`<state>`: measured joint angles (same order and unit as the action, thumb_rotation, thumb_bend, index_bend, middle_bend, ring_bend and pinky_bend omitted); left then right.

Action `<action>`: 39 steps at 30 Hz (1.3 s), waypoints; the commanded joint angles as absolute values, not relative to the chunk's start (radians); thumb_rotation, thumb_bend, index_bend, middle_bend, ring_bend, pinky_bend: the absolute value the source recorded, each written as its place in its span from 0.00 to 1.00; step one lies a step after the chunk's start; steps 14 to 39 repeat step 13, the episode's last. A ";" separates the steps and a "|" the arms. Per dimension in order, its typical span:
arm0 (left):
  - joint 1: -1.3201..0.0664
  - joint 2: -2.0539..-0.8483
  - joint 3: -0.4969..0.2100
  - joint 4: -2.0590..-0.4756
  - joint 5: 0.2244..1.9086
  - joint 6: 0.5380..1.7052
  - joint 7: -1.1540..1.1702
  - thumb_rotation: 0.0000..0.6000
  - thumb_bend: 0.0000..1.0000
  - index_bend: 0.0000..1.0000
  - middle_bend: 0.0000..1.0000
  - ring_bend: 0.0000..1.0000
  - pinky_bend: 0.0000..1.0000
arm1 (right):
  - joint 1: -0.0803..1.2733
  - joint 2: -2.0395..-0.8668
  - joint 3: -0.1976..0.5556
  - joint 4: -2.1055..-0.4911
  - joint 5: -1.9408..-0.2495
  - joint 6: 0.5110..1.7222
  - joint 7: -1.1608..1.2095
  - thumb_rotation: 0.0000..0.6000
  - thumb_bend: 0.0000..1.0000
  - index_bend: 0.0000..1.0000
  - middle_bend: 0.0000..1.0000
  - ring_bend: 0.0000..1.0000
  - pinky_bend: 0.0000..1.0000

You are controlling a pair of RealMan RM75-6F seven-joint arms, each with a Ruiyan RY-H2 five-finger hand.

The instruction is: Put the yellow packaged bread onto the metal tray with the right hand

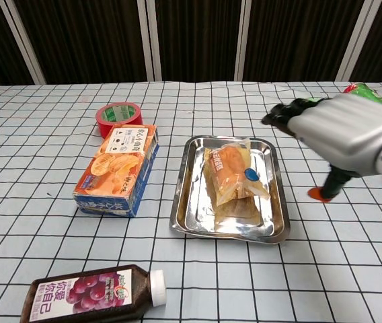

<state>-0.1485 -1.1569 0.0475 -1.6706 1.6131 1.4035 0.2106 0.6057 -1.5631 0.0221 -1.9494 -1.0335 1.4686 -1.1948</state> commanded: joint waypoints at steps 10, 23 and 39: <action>-0.146 -1.186 0.057 -1.662 1.647 1.414 0.253 1.00 0.08 0.00 0.00 0.00 0.09 | 0.216 -1.308 -0.245 -1.533 -1.426 1.748 -0.342 1.00 0.27 0.00 0.00 0.00 0.00; -0.150 -1.195 0.056 -1.662 1.638 1.401 0.272 1.00 0.08 0.00 0.00 0.00 0.09 | 0.207 -1.291 -0.233 -1.544 -1.461 1.753 -0.317 1.00 0.27 0.00 0.00 0.00 0.00; -0.150 -1.195 0.056 -1.662 1.638 1.401 0.272 1.00 0.08 0.00 0.00 0.00 0.09 | 0.207 -1.291 -0.233 -1.544 -1.461 1.753 -0.317 1.00 0.27 0.00 0.00 0.00 0.00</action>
